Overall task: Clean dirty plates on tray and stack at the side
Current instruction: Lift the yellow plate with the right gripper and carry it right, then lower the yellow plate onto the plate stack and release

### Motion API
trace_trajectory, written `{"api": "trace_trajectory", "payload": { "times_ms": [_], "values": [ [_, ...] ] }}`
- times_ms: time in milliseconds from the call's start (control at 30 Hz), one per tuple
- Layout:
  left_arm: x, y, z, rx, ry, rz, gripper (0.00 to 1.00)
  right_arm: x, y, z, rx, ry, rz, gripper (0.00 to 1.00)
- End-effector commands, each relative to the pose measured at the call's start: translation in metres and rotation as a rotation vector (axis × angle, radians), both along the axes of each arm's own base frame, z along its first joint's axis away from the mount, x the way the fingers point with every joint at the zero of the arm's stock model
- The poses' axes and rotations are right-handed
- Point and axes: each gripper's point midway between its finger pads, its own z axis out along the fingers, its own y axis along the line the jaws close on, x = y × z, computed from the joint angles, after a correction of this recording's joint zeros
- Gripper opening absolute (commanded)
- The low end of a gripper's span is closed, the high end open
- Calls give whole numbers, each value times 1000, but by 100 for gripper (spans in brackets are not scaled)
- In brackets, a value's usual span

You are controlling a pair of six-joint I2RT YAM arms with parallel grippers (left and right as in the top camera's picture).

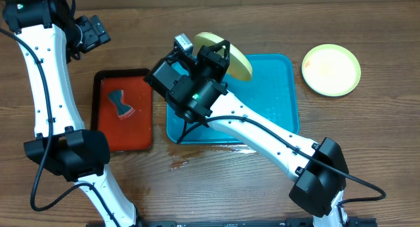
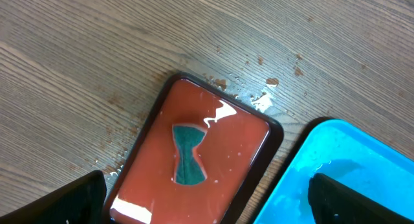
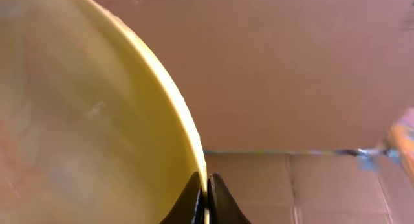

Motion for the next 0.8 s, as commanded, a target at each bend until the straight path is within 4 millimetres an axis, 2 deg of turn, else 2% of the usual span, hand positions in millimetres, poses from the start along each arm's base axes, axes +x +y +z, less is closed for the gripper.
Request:
{"api": "trace_trajectory", "payload": {
  "times_ms": [0,67,100,133,200,300,433,500,567,667,767],
  "values": [
    [1,-2,-4,-13,9,-6,100,6,9,-39,278,177,67,4],
    [1,-2,-4,-13,10,-6,100,8,16,-73,416,376,127,4],
    [1,-2,-4,-13,10,-6,100,12,10,-80,452,411,121,4],
    [1,-2,-4,-13,10,-6,100,19,-2,-80,469,406,86,4],
    [1,-2,-4,-13,10,-6,100,35,-37,-67,512,312,-27,4],
    [1,-2,-4,-13,10,-6,100,57,-74,-57,675,258,-108,4],
    [1,-2,-4,-13,10,-6,100,73,-101,-77,1041,459,-80,4],
    [1,-2,-4,-13,10,-6,100,77,-122,-87,1225,562,-81,4],
    [1,-2,-4,-13,10,-6,100,80,-154,-96,1359,607,-120,4],
    [1,-2,-4,-13,10,-6,100,84,-219,-117,1508,600,-248,4],
    [1,-2,-4,-13,10,-6,100,80,-284,-142,1605,522,-459,4]
  ]
}}
